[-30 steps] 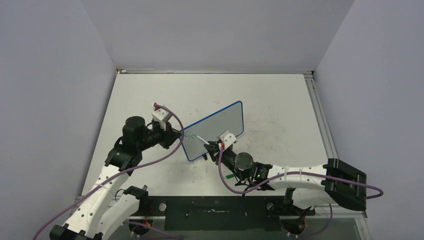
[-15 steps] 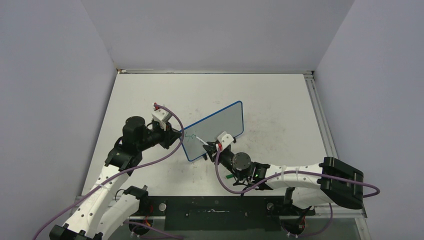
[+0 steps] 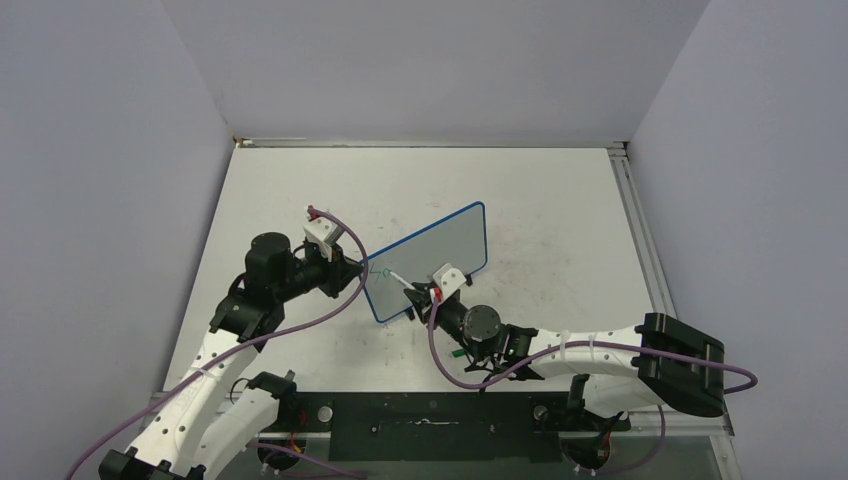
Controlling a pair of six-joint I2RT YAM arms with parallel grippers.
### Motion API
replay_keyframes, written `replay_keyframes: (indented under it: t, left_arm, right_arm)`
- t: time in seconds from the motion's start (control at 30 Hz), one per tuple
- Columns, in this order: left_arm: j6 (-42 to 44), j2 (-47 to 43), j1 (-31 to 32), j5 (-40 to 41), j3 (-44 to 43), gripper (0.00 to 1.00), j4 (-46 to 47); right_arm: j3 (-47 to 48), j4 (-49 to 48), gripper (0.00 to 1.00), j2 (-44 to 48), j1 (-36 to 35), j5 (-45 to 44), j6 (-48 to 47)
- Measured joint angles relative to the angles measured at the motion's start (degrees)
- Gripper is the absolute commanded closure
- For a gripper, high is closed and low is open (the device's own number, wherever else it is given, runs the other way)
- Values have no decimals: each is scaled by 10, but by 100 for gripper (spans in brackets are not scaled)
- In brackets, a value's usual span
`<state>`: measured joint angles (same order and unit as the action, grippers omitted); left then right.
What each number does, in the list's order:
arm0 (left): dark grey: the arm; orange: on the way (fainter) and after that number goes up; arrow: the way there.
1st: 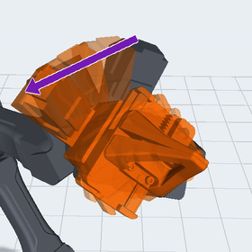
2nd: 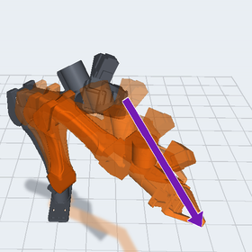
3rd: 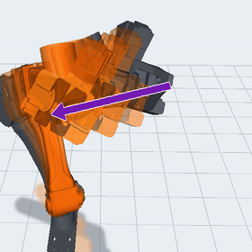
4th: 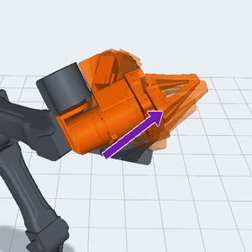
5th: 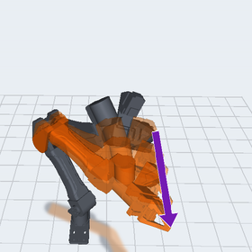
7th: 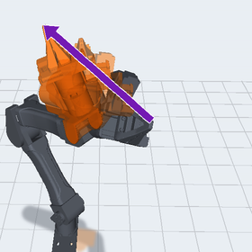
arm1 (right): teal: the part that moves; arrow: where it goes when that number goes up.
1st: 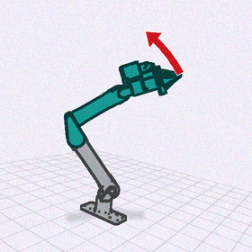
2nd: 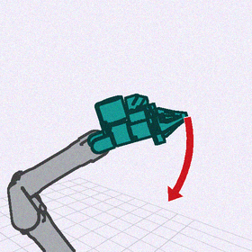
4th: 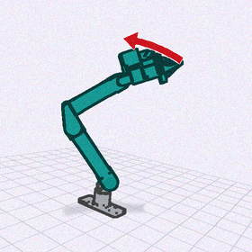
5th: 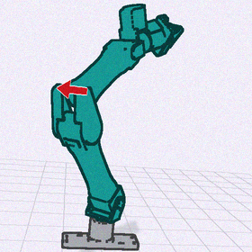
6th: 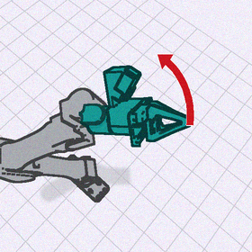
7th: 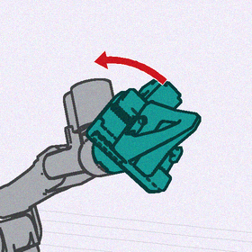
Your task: Write a sentence on the whiteboard
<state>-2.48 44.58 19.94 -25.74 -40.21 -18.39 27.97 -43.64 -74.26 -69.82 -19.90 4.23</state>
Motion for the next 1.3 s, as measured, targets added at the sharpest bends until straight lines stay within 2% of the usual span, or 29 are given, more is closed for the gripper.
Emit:
replay_keyframes:
  t: [1.3]
  left_arm:
    - [0,0,0,0,0,100,0]
  right_arm:
    - [-12,-17,95,6,0,-37,8]
